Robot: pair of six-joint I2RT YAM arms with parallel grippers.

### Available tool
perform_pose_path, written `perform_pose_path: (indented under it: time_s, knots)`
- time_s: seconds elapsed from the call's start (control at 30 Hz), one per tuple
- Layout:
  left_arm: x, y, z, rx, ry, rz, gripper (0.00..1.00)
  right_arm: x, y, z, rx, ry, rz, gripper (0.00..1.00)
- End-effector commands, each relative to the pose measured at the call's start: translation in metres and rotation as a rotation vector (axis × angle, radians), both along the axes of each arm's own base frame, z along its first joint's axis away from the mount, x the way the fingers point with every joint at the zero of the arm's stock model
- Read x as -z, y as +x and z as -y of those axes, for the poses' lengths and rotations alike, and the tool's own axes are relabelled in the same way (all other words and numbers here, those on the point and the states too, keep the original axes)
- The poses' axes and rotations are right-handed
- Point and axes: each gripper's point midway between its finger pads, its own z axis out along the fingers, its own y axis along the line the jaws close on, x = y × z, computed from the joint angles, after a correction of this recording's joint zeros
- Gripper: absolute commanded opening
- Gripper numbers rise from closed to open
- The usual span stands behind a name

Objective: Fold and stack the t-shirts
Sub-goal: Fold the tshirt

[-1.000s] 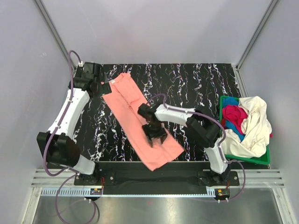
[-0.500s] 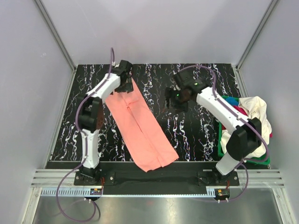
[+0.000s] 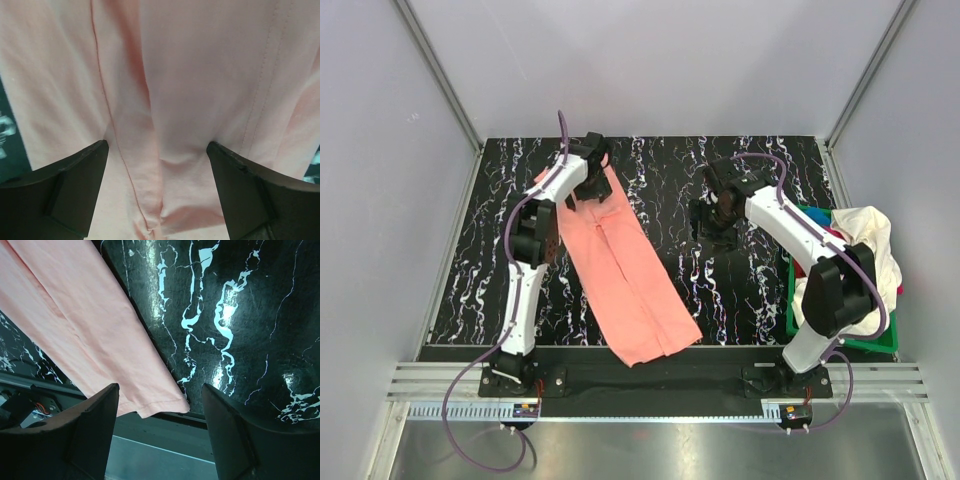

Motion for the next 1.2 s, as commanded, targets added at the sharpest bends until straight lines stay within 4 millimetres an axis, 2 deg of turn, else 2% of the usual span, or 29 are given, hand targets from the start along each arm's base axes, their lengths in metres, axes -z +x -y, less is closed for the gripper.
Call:
perform_pose_path:
  time_s: [0.0, 0.03, 0.17, 0.2, 0.37, 0.43, 0.47, 0.53, 0.6, 0.63, 0.67, 0.7, 0.73, 0.8, 0.83, 0.87, 0.93, 0.97, 1.0, 1.03, 1.07, 1.1, 1.13, 1.17]
  knots:
    - [0.029, 0.004, 0.051, 0.115, -0.171, -0.042, 0.87, 0.004, 0.01, 0.0, -0.006, 0.019, 0.01, 0.74]
    - [0.03, 0.006, 0.059, 0.141, -0.188, -0.038, 0.87, 0.007, 0.011, 0.0, -0.005, 0.023, 0.004, 0.75]
    - [0.033, 0.008, 0.113, 0.327, -0.277, -0.021, 0.86, 0.016, 0.014, 0.0, 0.0, 0.023, -0.015, 0.74]
    - [0.029, 0.007, 0.135, 0.405, -0.307, -0.002, 0.86, 0.019, 0.015, 0.001, 0.004, 0.024, -0.015, 0.75]
    - [0.017, 0.013, 0.176, 0.543, -0.387, 0.059, 0.88, 0.028, 0.018, 0.004, 0.01, 0.012, -0.036, 0.75]
    - [0.008, 0.018, 0.182, 0.596, -0.369, 0.093, 0.89, 0.031, 0.018, 0.005, 0.008, 0.001, -0.043, 0.75]
    - [-0.005, 0.027, 0.182, 0.602, -0.342, 0.133, 0.89, 0.031, 0.019, 0.005, 0.005, -0.004, -0.037, 0.75]
    - [-0.042, 0.033, 0.172, 0.604, -0.285, 0.197, 0.93, 0.033, 0.019, 0.007, 0.002, -0.013, -0.042, 0.75]
    - [-0.064, 0.036, 0.155, 0.576, -0.21, 0.251, 0.98, 0.033, 0.02, 0.006, -0.005, -0.007, -0.04, 0.75]
    - [-0.119, 0.041, 0.152, 0.571, -0.21, 0.37, 0.99, 0.034, 0.019, 0.004, -0.01, 0.0, -0.047, 0.75]
    - [-0.129, 0.038, 0.143, 0.553, -0.182, 0.386, 0.99, 0.035, 0.017, 0.004, -0.012, 0.004, -0.056, 0.74]
    - [-0.149, 0.034, 0.136, 0.54, -0.173, 0.417, 0.99, 0.037, 0.015, 0.003, -0.013, 0.01, -0.064, 0.74]
    - [-0.186, 0.028, 0.129, 0.529, -0.169, 0.475, 0.99, 0.036, 0.012, -0.001, -0.017, 0.035, -0.074, 0.74]
    - [-0.201, 0.008, 0.114, 0.5, -0.147, 0.46, 0.98, 0.04, 0.003, -0.005, -0.024, 0.073, -0.093, 0.73]
    - [-0.205, -0.002, 0.11, 0.494, -0.152, 0.454, 0.97, 0.036, -0.005, -0.011, -0.036, 0.122, -0.104, 0.72]
    - [-0.211, -0.026, 0.104, 0.495, -0.18, 0.434, 0.95, 0.044, -0.015, -0.011, -0.041, 0.141, -0.129, 0.72]
    - [-0.201, -0.059, 0.099, 0.506, -0.223, 0.368, 0.89, 0.041, -0.034, -0.017, -0.061, 0.212, -0.167, 0.69]
    - [-0.18, -0.096, 0.096, 0.529, -0.278, 0.285, 0.8, 0.052, -0.052, -0.013, -0.059, 0.215, -0.218, 0.68]
    - [-0.174, -0.115, 0.099, 0.541, -0.324, 0.272, 0.76, 0.054, -0.059, -0.013, -0.06, 0.234, -0.225, 0.67]
    - [-0.161, -0.135, 0.098, 0.55, -0.354, 0.236, 0.73, 0.048, -0.069, -0.014, -0.063, 0.268, -0.225, 0.65]
    - [-0.114, -0.179, 0.093, 0.56, -0.404, 0.098, 0.68, 0.058, -0.086, -0.008, -0.053, 0.263, -0.267, 0.63]
    - [-0.13, -0.196, 0.099, 0.585, -0.467, 0.174, 0.67, 0.059, -0.091, -0.008, -0.052, 0.276, -0.263, 0.62]
    - [-0.118, -0.216, 0.099, 0.595, -0.496, 0.151, 0.66, 0.06, -0.106, -0.005, -0.044, 0.292, -0.275, 0.6]
    - [-0.085, -0.252, 0.09, 0.589, -0.513, 0.06, 0.66, 0.062, -0.112, -0.003, -0.038, 0.297, -0.276, 0.59]
